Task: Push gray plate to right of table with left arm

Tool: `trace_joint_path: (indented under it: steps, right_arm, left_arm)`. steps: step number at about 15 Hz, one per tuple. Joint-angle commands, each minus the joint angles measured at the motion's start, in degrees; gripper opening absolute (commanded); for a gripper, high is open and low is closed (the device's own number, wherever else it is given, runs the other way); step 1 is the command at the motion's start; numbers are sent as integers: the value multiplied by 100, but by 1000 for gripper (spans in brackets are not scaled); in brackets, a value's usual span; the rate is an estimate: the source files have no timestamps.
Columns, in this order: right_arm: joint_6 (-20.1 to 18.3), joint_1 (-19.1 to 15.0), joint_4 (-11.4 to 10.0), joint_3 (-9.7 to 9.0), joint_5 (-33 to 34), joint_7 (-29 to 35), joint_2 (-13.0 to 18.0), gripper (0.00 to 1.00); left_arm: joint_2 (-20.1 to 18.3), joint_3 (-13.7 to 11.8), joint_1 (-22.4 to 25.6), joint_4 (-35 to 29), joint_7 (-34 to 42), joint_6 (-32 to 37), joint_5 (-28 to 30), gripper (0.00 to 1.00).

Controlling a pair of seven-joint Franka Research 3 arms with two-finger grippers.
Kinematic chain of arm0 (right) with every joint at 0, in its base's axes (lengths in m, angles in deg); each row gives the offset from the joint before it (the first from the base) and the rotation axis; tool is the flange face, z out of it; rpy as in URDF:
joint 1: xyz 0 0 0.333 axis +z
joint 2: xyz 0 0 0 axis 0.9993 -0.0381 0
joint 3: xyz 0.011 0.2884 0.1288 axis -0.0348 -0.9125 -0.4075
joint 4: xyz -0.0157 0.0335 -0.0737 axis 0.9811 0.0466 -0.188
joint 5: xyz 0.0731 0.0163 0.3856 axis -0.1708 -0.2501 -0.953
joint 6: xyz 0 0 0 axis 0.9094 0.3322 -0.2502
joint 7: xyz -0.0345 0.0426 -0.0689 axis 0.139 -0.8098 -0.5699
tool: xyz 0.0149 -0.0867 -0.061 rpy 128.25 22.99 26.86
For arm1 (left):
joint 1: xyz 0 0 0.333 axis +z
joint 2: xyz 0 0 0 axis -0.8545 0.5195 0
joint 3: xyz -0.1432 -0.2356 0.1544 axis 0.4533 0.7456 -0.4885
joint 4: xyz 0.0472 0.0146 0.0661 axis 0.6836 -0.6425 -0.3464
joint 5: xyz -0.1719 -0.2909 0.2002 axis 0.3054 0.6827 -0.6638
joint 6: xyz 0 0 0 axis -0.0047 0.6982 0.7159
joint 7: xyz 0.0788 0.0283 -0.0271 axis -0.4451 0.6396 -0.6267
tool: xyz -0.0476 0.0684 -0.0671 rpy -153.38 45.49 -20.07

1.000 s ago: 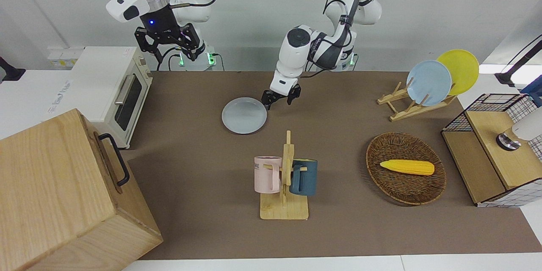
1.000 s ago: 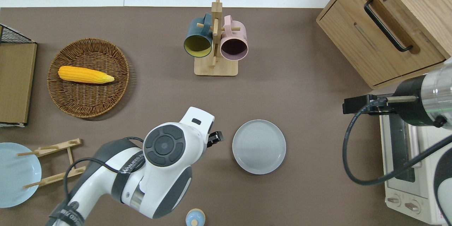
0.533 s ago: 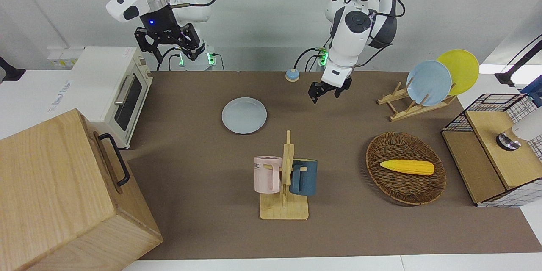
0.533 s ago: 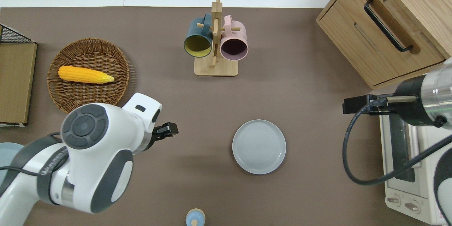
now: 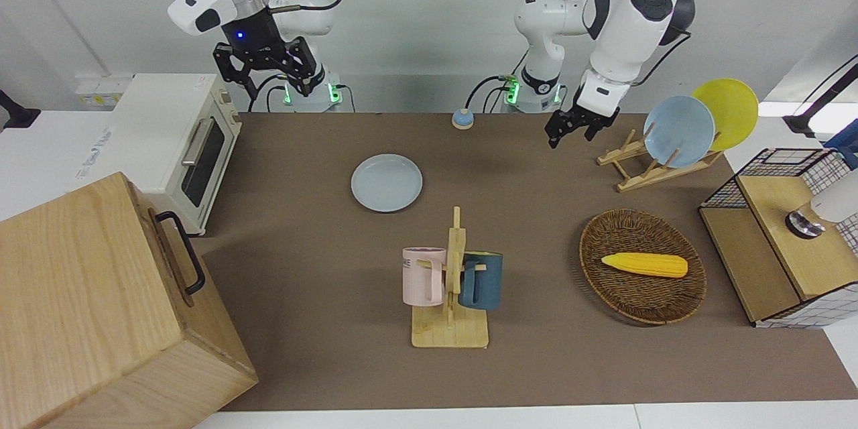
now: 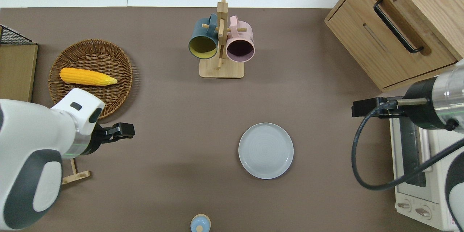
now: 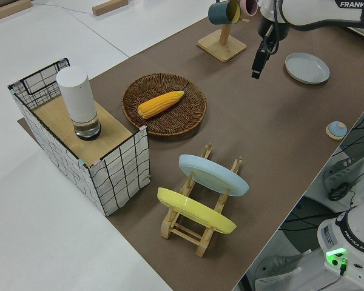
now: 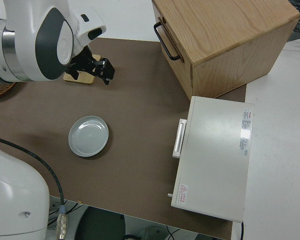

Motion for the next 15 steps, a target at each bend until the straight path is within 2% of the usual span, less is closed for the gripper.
trace_joint_path:
  steps: [1,2,4,7,9,13,15]
  right_arm:
    - [-22,-82,80,-60,-83,12,-36,996]
    - [-22,-82,80,-60,-83,12,-36,996]
    - [-22,-82,80,-60,-83,12,-36,996]
    - [-22,-82,80,-60,-83,12,-36,996]
    - [-22,-82,80,-60,-83,12,-36,996]
    - [-22,-82,80,-60,-83,12,-27,996]
    - [-22,-82,80,-60,-83,12,-36,996]
  left_arm:
    - [7,-824,-412,490,513,538,-95,989]
    - [51,-957,-483,631,557,635,-95,989]
    - [174,-1020,-527,1078,566,1064,-165,989]
    - [201,-1029,-483,1238,566,1216,-297,991]
    - [245,-1003,-431,1605,566,1391,-297,991]
    - [753,-1029,-369,2651,566,2067,-297,991]
    - [834,-1046,-360,2794,557,2104,-297,991]
